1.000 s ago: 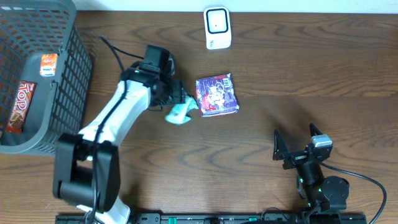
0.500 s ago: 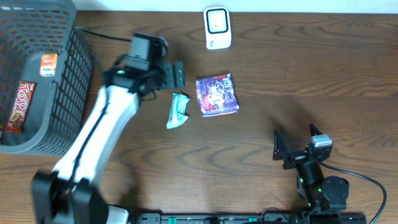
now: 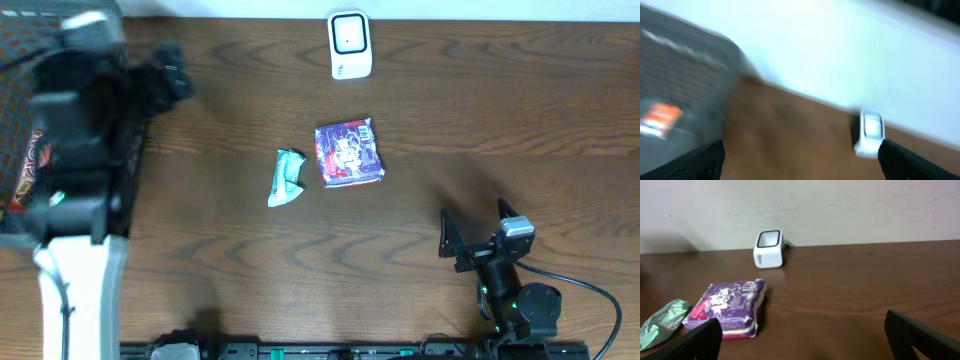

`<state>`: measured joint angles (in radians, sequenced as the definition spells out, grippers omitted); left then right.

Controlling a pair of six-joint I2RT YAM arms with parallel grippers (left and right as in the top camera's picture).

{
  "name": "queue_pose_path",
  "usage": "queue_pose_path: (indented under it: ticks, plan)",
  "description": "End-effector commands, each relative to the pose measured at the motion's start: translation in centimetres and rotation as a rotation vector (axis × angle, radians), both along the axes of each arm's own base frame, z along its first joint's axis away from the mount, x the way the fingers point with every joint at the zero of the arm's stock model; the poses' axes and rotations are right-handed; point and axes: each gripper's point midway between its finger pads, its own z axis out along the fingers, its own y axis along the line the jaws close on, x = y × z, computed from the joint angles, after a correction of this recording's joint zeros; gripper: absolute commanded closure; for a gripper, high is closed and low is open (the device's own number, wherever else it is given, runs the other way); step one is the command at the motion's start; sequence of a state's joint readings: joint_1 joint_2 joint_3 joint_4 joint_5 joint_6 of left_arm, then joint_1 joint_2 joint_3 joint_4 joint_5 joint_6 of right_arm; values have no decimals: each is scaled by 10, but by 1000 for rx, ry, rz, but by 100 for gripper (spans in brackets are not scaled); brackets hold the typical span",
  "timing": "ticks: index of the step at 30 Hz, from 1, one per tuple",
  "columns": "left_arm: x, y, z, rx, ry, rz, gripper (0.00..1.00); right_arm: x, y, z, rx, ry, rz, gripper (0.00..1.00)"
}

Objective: Scan the item barcode
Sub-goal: 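Move the left gripper back down into the basket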

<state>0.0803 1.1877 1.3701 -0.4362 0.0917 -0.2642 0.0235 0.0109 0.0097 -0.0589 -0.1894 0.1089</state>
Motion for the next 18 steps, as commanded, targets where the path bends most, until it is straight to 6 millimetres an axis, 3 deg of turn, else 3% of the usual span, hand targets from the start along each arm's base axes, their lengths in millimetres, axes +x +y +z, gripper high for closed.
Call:
queue_pose_path:
  ticks: [1,5,9,15,18]
  plan:
    - [-22,55,33,39,-91,187,3,0,-1,-1,-13,-3,-4,1]
    - [-44,127,29,74,-65,445,3,0,-1,-1,-13,-3,-4,1]
    - [-56,176,1,63,31,593,3,0,-1,-1,-13,-3,-5,1]
    - [-59,215,-70,10,266,671,3,0,-1,-1,-13,-3,-4,1]
    - [-59,227,-96,-8,345,685,3,0,-1,-1,-13,-3,-4,1]
